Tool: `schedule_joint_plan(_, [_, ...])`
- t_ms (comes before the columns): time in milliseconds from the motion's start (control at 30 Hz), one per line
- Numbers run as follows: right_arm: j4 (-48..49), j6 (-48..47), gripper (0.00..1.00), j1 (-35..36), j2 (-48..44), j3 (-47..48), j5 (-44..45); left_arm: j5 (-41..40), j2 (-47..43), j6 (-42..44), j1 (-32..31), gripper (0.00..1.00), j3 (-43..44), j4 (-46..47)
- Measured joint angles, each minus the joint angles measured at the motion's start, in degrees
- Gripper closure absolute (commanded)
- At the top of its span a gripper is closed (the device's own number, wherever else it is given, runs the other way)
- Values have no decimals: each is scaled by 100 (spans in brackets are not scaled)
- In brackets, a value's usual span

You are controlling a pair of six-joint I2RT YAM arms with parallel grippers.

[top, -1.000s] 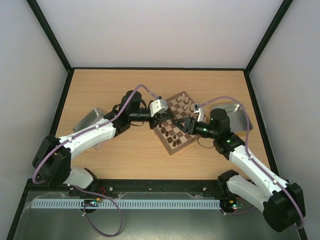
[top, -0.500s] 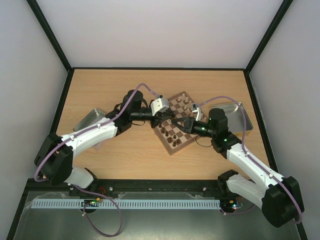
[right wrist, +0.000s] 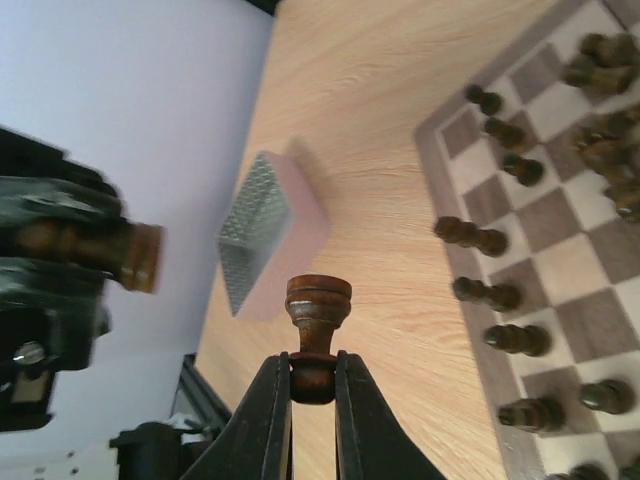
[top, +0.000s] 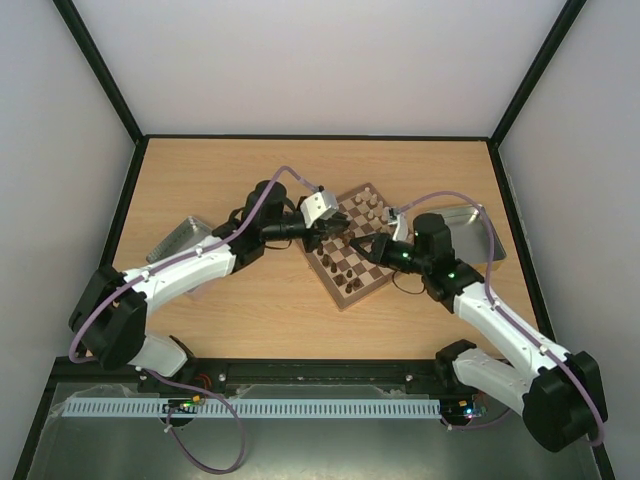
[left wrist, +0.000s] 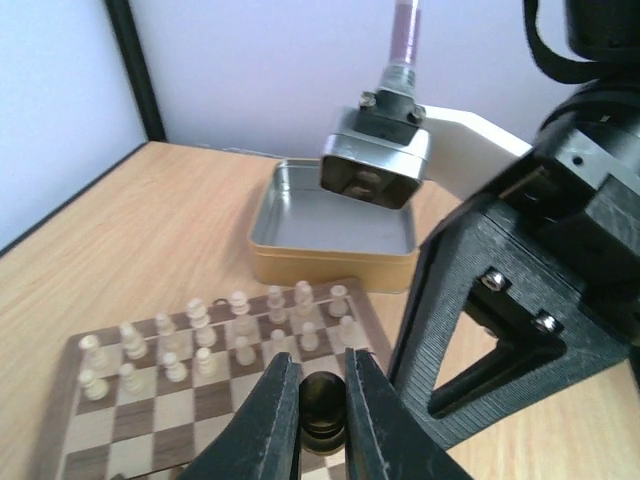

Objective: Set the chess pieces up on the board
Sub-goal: Pick up the chess piece from the chessboard, then place the chess piece on the chessboard.

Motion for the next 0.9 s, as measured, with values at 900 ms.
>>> schedule_joint_plan(900, [-5855,-2321,98,608,4850,4487,2076,-2874,-1169,-1132,0,97,-1716,612])
